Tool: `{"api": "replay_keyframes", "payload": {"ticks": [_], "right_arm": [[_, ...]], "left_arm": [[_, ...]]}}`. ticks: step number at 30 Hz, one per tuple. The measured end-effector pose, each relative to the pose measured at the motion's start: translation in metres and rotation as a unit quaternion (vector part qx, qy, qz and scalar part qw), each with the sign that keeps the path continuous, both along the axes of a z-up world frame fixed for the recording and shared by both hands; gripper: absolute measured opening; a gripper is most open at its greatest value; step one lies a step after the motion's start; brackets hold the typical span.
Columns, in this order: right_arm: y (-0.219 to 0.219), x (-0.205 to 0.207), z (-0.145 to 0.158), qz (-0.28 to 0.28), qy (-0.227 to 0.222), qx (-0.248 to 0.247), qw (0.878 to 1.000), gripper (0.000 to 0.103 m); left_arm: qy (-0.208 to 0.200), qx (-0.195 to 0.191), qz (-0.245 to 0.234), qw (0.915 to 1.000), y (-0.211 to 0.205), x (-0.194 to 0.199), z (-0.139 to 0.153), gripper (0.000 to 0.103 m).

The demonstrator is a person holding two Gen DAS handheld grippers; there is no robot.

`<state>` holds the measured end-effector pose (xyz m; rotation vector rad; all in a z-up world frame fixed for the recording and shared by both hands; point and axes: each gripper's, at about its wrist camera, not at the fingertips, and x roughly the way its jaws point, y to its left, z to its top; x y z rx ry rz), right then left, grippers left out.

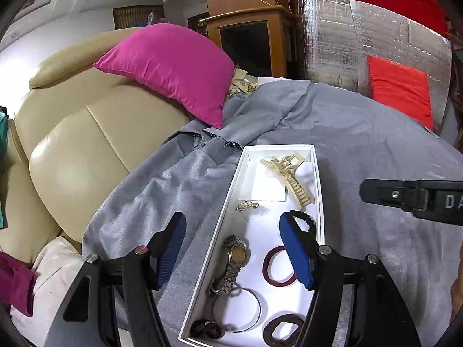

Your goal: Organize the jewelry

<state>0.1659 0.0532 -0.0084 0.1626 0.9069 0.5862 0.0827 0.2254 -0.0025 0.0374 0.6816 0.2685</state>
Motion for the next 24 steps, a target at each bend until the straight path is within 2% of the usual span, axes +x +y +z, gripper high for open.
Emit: {"api": "replay_keyframes", "payload": {"ticks": [6, 8, 13, 18, 21, 24], "right_arm": [[-0.015, -0.023, 0.011, -0.010, -0.008, 0.002, 1.000, 0.048], [-0.017, -0.040, 0.018, -0.008, -0.020, -0.007, 1.000, 0.048], [-0.021, -0.094, 0.040, -0.010, -0.057, -0.020, 0.998, 0.055], [-0.026, -0.146, 0.057, -0.022, -0.086, -0.018, 0.996, 0.056], [-0.028, -0.181, 0.069, -0.029, -0.113, -0.025, 0.993, 0.063], [-0.030, -0.216, 0.081, -0.030, -0.141, -0.028, 0.989, 0.063]], "left_arm": [[0.001, 0.009, 0.007, 0.9999, -0.009, -0.025, 0.004, 0.069], [0.002, 0.005, 0.010, 0.9999, -0.012, -0.039, 0.007, 0.083], [0.001, -0.004, 0.013, 0.9999, -0.011, -0.081, 0.023, 0.087], [-0.009, 0.022, 0.032, 0.9992, -0.008, -0.122, 0.050, 0.091], [-0.019, 0.049, 0.056, 0.9971, -0.008, -0.149, 0.068, 0.091], [-0.033, 0.075, 0.063, 0.9946, -0.010, -0.175, 0.085, 0.091]]}}
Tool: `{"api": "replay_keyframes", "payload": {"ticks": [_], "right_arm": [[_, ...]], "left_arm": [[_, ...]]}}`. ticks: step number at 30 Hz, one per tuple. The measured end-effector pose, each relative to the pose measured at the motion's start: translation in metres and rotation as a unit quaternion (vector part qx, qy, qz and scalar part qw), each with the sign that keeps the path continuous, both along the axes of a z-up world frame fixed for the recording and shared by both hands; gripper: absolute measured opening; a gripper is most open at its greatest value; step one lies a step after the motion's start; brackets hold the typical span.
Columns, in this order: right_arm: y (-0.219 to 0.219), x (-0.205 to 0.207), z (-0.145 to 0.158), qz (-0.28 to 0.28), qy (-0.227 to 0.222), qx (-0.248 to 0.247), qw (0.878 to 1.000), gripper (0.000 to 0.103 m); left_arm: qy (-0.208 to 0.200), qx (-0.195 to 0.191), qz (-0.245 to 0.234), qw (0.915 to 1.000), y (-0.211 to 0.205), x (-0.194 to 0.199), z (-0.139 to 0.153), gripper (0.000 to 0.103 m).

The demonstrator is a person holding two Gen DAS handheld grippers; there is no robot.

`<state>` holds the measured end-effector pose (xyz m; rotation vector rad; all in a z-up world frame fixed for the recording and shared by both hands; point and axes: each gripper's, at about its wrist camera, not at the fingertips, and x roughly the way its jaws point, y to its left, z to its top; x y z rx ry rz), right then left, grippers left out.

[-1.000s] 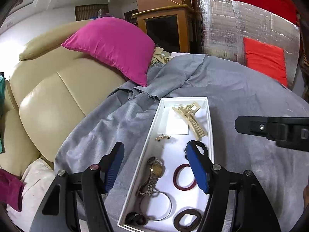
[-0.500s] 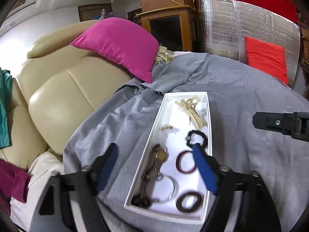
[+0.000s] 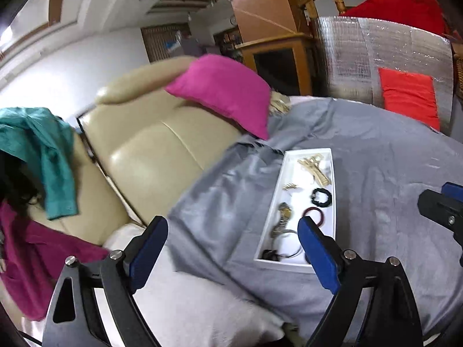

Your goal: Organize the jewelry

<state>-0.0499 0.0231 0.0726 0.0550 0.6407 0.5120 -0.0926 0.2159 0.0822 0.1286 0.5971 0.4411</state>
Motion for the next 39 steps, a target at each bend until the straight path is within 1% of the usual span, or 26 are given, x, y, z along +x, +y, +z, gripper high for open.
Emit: {"api": "replay_keyframes", "payload": {"ticks": [6, 10, 16, 20, 28, 34, 39], "right_arm": [[-0.007, -0.060, 0.017, -0.007, -0.027, -0.004, 1.000, 0.065], [-0.014, -0.091, 0.023, -0.019, -0.039, -0.004, 0.999, 0.066], [-0.021, -0.121, 0.031, -0.029, -0.060, -0.007, 0.998, 0.069], [-0.020, -0.138, 0.030, -0.035, -0.068, -0.011, 0.997, 0.069], [-0.019, -0.150, 0.028, -0.045, -0.076, -0.015, 0.996, 0.069], [-0.021, -0.146, 0.028, -0.051, -0.072, -0.010, 0.996, 0.069], [-0.016, -0.147, 0.026, -0.047, -0.071, -0.014, 0.996, 0.070]], "left_arm": [[-0.014, 0.021, -0.003, 0.9997, -0.010, -0.048, 0.025, 0.092], [-0.021, 0.025, -0.003, 0.9995, -0.018, -0.073, 0.036, 0.096], [-0.031, 0.039, -0.007, 0.9987, -0.026, -0.099, 0.045, 0.097], [-0.033, 0.042, -0.011, 0.9985, -0.027, -0.114, 0.049, 0.097], [-0.041, 0.055, 0.005, 0.9976, -0.026, -0.128, 0.052, 0.097], [-0.042, 0.037, 0.016, 0.9983, -0.020, -0.131, 0.051, 0.097], [-0.049, 0.033, 0.027, 0.9979, -0.016, -0.136, 0.052, 0.097]]}}
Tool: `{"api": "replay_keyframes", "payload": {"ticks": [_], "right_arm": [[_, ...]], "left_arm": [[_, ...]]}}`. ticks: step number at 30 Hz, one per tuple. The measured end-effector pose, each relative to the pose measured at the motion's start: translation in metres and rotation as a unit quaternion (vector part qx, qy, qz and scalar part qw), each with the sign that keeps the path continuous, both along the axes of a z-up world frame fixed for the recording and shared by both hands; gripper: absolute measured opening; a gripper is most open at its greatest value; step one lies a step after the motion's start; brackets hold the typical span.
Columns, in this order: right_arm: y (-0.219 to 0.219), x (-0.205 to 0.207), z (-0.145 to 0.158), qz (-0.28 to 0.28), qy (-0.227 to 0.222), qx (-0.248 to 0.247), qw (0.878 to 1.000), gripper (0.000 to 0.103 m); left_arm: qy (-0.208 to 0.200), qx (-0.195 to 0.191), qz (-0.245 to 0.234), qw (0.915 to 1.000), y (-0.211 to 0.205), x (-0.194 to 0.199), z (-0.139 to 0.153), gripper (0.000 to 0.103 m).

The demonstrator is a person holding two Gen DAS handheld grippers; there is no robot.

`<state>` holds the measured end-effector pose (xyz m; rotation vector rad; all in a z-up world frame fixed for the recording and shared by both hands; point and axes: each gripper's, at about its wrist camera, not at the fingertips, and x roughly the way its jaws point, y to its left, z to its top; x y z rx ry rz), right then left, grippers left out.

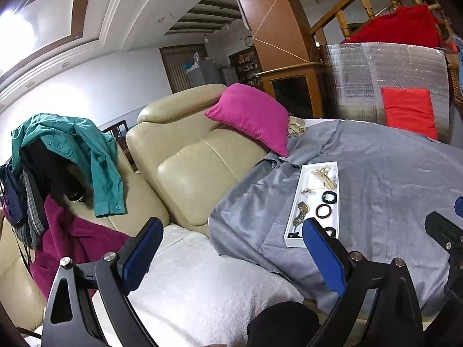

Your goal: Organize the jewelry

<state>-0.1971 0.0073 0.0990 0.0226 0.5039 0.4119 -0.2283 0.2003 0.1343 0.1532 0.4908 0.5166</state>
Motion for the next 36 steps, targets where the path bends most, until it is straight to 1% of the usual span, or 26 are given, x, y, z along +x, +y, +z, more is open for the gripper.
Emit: {"api": "replay_keyframes", "payload": {"ticks": [6, 18, 22, 36], "right_arm": [[0.006, -0.001, 0.000, 0.006, 0.000, -0.005, 1.000, 0.070], [0.017, 0.000, -0.002, 0.016, 0.001, -0.010, 1.000, 0.070], [0.018, -0.001, -0.003, 0.016, 0.001, -0.009, 1.000, 0.070], [0.021, -0.001, -0.004, 0.016, 0.001, -0.008, 1.000, 0.070]], "left_arm": [[-0.005, -0.008, 0.006, 0.9999, 0.006, -0.002, 0.001, 0.097], [-0.011, -0.010, 0.016, 0.9998, 0.015, -0.004, 0.001, 0.097], [-0.011, -0.016, 0.017, 0.9997, 0.017, -0.005, 0.000, 0.097], [-0.009, -0.018, 0.014, 0.9997, 0.020, -0.004, -0.003, 0.097]]}}
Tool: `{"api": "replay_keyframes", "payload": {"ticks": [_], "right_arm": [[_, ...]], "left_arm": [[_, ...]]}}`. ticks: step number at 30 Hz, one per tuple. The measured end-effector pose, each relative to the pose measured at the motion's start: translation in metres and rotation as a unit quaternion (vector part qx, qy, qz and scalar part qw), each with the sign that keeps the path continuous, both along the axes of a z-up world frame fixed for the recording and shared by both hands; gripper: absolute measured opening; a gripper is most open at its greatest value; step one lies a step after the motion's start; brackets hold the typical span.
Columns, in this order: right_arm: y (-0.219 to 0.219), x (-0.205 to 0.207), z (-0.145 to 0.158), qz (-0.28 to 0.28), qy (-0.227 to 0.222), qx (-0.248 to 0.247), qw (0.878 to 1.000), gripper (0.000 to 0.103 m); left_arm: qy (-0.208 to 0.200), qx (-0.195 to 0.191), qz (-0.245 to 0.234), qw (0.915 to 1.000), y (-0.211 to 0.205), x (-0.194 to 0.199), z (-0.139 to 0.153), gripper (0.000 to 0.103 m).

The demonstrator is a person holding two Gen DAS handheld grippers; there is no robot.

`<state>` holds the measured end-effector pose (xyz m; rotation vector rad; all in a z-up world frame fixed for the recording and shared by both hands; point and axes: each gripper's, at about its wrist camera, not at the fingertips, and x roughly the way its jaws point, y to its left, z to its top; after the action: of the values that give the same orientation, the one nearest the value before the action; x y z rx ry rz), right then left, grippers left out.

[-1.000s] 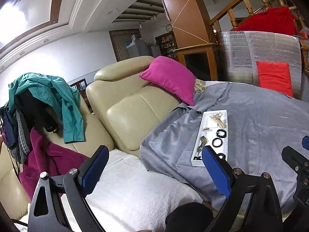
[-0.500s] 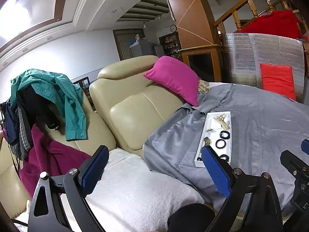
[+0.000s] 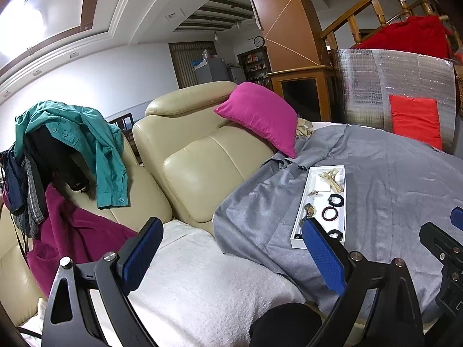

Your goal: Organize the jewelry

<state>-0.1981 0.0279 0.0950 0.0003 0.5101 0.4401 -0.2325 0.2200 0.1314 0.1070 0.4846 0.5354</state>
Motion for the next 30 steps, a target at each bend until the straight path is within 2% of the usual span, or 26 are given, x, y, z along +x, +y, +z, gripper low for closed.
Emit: {"api": "replay_keyframes", "payload": {"ticks": [30], "right_arm": [[0.0034, 0.0028, 0.0016, 0.003, 0.003, 0.002, 1.000, 0.070]], "left_arm": [[0.006, -0.001, 0.000, 1.0000, 0.0013, 0.0021, -0.0043, 0.097]]}}
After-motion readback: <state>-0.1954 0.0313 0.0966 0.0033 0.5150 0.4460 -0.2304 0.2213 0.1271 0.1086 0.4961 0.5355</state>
